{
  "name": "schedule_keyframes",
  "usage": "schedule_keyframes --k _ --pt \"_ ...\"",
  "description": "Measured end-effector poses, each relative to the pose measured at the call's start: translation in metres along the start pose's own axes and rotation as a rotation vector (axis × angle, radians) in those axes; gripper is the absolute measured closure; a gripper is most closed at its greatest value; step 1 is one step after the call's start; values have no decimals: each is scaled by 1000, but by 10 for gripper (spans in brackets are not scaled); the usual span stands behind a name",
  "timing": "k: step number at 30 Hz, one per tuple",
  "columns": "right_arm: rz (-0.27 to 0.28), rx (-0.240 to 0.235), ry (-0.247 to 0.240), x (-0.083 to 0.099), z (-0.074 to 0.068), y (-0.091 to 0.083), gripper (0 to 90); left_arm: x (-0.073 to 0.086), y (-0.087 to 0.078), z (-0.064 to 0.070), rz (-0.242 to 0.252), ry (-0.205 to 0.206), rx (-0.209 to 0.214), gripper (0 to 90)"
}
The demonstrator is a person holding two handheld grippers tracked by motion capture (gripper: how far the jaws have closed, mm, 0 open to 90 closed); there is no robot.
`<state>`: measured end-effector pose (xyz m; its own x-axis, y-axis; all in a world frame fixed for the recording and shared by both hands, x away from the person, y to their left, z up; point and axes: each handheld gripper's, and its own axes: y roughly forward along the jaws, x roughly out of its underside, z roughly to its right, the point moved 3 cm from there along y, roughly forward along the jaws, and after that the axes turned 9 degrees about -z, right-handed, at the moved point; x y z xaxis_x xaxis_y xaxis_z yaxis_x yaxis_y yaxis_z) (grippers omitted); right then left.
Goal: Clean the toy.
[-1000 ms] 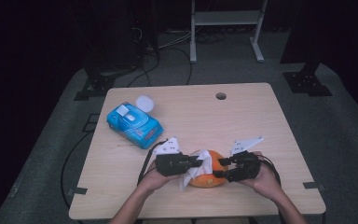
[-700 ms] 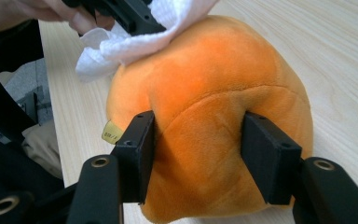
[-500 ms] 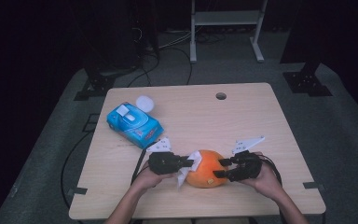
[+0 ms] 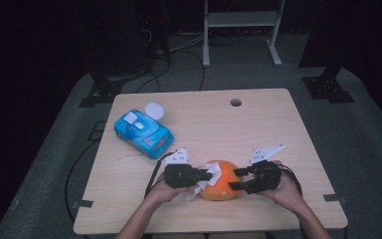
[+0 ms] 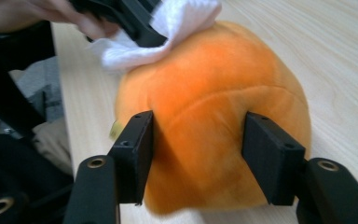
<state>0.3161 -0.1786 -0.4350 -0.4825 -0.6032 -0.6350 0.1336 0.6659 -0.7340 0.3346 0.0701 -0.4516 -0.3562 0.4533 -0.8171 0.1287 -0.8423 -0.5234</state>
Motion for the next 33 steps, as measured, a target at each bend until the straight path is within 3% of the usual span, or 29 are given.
schedule_keyframes --k 3,7,12,15,18,21,26,33 --pt "7 -7 4 1 1 -9 391 2 -6 -4 -6 -6 -8 838" --pt "-20 -2 -1 1 -2 6 359 1 -4 -3 -9 -11 -2 837" --pt "-13 87 -45 -4 -12 8 504 -12 -9 8 2 34 -23 836" --pt "2 126 -80 -8 -20 8 550 -20 -8 20 20 63 3 836" --pt "-2 136 -116 -12 -29 13 560 -27 -4 32 22 101 27 835" --pt "-15 136 -134 -13 -33 19 584 -26 2 35 -15 134 4 835" --pt "-14 112 -111 -9 -25 18 615 -17 -2 18 -4 77 -9 836" --pt "-16 86 -69 -1 -11 13 625 -5 -19 -5 3 5 -78 828"
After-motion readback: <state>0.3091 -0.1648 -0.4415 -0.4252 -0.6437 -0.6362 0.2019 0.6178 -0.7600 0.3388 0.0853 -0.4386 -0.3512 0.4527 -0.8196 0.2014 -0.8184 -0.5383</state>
